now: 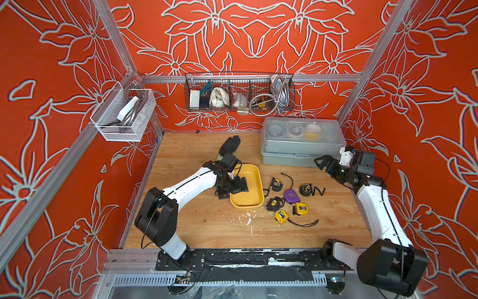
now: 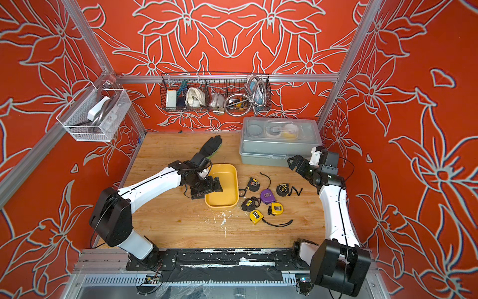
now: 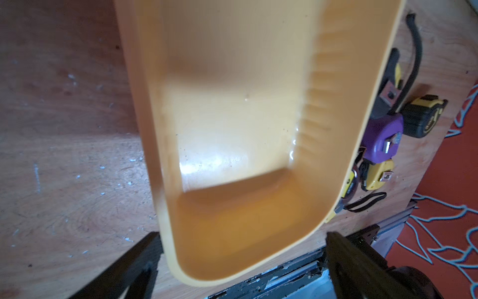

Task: Take the tape measure out of the storage box
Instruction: Move the storage box to the center of the board, then reset both arms

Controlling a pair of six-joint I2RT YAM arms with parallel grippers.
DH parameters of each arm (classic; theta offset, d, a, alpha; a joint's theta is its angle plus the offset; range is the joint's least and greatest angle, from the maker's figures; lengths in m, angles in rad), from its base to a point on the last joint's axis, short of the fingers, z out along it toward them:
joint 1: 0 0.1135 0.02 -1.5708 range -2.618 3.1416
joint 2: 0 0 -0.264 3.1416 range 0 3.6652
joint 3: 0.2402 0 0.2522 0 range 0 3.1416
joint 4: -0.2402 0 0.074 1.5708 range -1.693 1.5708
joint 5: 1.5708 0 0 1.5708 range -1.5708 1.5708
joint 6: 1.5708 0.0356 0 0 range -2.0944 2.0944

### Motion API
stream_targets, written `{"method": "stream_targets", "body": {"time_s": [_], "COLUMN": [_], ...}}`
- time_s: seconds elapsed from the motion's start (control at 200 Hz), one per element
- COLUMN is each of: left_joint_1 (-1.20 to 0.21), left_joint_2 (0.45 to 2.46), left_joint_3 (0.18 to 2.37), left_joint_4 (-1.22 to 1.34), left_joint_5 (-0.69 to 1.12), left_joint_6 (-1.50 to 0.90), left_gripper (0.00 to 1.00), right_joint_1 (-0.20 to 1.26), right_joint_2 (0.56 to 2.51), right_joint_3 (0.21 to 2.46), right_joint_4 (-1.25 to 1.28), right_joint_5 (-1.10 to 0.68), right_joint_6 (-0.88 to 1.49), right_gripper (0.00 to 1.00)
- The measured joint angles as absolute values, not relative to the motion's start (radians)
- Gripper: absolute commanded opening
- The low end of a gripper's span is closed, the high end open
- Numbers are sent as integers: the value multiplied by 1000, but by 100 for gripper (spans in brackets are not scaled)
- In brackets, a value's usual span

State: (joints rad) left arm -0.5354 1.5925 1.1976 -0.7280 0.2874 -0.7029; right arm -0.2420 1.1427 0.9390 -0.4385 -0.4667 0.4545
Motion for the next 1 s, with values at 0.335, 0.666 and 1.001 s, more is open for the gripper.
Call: {"method": "stream_targets", "body": {"time_s": [0.335, 0.666, 1.001], "left_joint_1": [-545, -224, -44], "left_joint_2": [1232, 1190, 1237], "left_joint_3": [1112, 762, 412], "left_joint_4": [-610, -187, 348], "left_joint_5": [-116, -466, -334], "left_joint_6": [-470, -196, -47], "left_gripper": [99, 99, 99], "right_joint_1": [-213, -66, 52], "right_joint_2": [1119, 1241, 1420], "right_joint_3": [551, 414, 292], "right_joint_4": [-47, 418, 744], "right_joint_5": [-73, 98, 94], "right_joint_6": [363, 165, 5], "right_gripper": [100, 100, 100]}}
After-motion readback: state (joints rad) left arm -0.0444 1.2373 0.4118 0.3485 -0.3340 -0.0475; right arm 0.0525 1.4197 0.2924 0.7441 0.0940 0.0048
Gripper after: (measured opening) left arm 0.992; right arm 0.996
